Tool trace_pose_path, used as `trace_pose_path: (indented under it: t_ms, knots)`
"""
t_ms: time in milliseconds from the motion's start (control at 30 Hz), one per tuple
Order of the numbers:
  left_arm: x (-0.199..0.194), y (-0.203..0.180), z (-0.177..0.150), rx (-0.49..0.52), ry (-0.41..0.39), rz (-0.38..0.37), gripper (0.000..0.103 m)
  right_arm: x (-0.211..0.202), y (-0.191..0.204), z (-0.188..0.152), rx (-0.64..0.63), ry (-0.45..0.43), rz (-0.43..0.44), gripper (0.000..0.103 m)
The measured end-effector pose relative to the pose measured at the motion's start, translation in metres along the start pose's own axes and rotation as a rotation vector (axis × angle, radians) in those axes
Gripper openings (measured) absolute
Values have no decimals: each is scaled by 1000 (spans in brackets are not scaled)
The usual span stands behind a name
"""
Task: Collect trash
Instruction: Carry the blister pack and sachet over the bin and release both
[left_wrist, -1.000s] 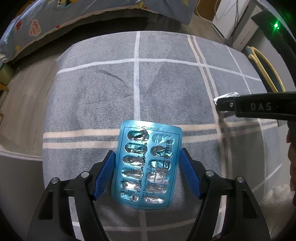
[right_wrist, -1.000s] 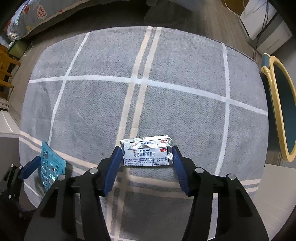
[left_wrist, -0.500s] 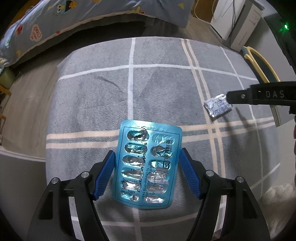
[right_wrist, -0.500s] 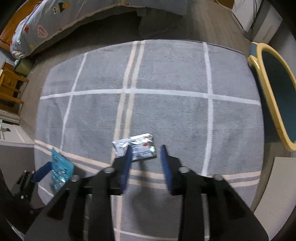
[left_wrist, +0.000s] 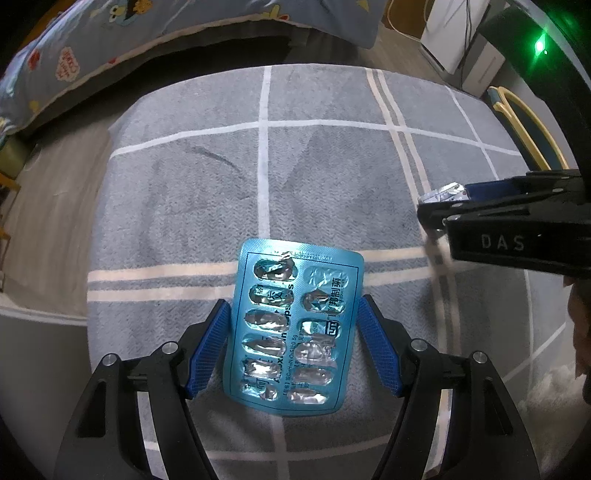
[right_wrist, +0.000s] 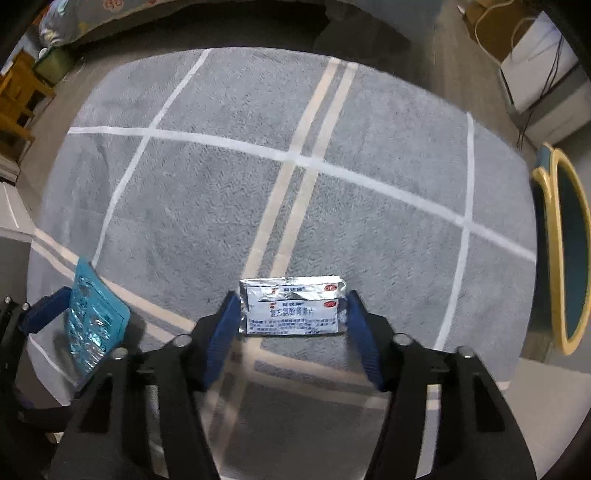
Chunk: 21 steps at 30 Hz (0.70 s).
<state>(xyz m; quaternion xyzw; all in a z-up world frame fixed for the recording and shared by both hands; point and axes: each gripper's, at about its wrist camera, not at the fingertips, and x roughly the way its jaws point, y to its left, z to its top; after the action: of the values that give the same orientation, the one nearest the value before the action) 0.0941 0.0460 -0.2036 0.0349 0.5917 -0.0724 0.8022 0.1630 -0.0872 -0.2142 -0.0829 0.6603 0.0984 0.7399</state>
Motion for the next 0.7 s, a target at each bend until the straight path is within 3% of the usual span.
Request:
trace_pose_path:
  t_ms: [167, 367, 700]
  knots:
    - [0, -3, 0, 14, 1, -3, 71, -1, -5, 2, 15, 0, 13, 57]
    - [-14, -4, -2, 32, -43, 10, 71, -31, -32, -1, 74, -54, 62, 57]
    - [-77, -33, 21, 91, -265, 7, 71, -108, -94, -14, 174, -226, 127, 57]
